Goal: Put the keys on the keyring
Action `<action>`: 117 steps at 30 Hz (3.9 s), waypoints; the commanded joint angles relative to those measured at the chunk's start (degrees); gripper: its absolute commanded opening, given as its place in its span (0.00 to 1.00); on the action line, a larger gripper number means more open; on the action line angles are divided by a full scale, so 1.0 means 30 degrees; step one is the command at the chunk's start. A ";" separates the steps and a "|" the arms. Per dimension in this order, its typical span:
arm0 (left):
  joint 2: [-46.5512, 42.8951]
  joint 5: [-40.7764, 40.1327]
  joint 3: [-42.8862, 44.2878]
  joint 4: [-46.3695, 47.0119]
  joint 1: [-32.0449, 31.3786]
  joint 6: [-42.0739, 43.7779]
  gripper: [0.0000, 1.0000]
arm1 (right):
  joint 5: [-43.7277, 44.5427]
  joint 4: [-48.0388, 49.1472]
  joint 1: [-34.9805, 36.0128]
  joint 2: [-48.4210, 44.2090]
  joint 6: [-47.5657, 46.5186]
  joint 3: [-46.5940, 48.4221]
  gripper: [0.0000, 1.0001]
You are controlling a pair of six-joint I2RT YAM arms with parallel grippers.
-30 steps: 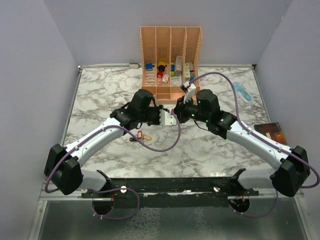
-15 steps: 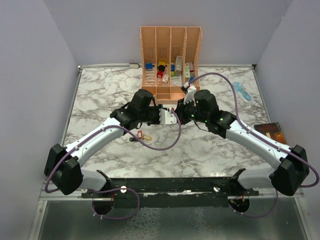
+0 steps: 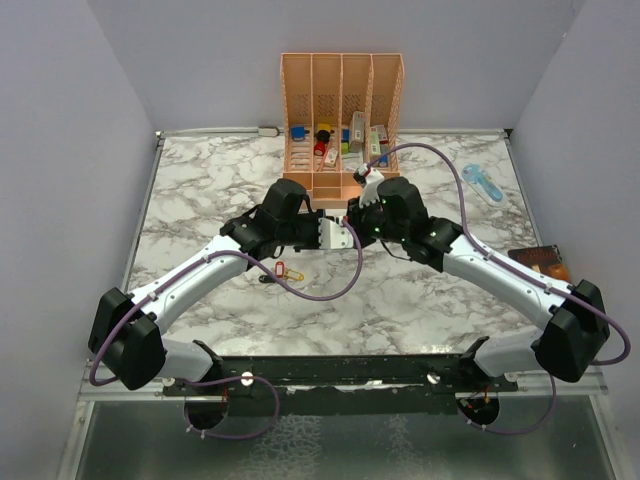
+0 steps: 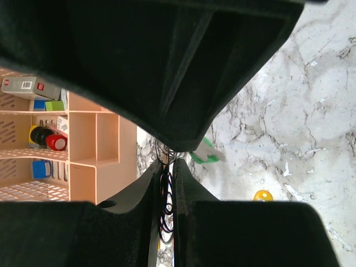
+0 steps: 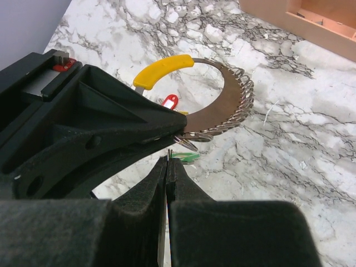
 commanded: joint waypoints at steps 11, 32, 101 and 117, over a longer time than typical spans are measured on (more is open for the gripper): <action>-0.0304 0.0418 0.0558 -0.0034 -0.0169 -0.0056 0.00 | 0.1650 -0.0308 0.0650 0.0544 0.0408 0.1388 0.01; -0.0302 0.0749 0.0854 -0.0241 -0.0282 -0.0127 0.00 | 0.3920 -0.1083 0.1228 0.0890 0.0442 0.1824 0.01; -0.0879 0.5552 0.1575 -0.3262 -0.0134 0.4830 0.00 | 0.1244 -0.0188 0.0833 -0.4451 -0.6416 -0.1265 0.08; -0.0640 0.9394 0.2393 -0.7338 0.0158 0.9907 0.00 | -0.3503 -0.2294 0.0745 -0.4130 -0.8056 -0.0180 0.25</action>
